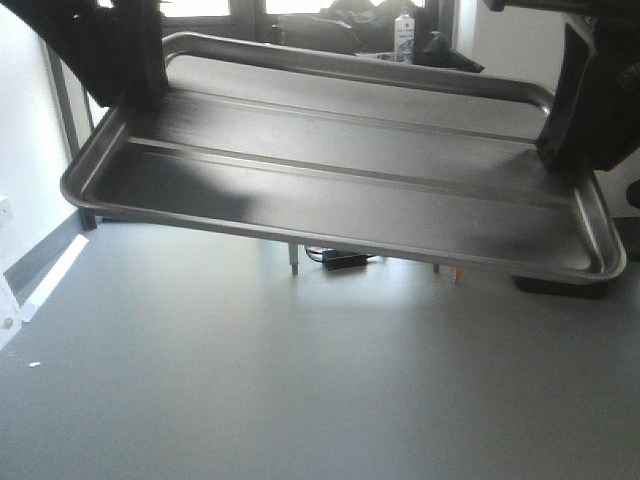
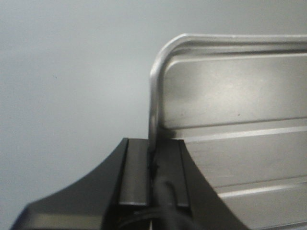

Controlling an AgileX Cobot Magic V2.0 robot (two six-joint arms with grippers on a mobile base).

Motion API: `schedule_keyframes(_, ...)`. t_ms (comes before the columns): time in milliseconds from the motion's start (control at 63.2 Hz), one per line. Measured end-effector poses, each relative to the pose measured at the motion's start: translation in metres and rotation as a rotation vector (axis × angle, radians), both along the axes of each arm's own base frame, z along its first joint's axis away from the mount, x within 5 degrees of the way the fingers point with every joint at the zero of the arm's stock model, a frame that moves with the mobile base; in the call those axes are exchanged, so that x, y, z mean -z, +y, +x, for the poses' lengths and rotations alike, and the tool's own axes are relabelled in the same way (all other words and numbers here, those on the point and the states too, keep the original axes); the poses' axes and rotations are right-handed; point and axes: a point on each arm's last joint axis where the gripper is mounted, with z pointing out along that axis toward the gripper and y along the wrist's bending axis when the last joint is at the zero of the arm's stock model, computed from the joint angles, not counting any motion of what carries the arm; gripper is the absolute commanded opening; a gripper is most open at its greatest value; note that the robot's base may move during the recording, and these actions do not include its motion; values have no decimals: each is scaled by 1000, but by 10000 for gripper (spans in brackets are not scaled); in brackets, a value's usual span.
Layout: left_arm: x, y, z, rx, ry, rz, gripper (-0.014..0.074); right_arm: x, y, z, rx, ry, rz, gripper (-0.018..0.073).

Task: Grab silver tray and stack on right shelf
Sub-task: 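Hold the silver tray level with both grippers while the base drives to another shelf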

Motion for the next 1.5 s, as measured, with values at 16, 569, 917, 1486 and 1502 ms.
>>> schedule_keyframes(16, 0, 0, 0, 0, 0, 0, -93, 0, 0, 0, 0, 0, 0, 57)
schedule_keyframes(569, 1, -1, 1, 1, -1, -3, -93, 0, 0, 0, 0, 0, -3, 57)
schedule_keyframes(917, 2, -1, 1, 1, 2, -1, -93, 0, 0, 0, 0, 0, -3, 57)
schedule_keyframes(1486, 2, -1, 1, 1, 2, -1, -93, 0, 0, 0, 0, -1, -2, 57)
schedule_keyframes(1502, 2, -1, 1, 1, 2, -1, -93, 0, 0, 0, 0, -1, -2, 57)
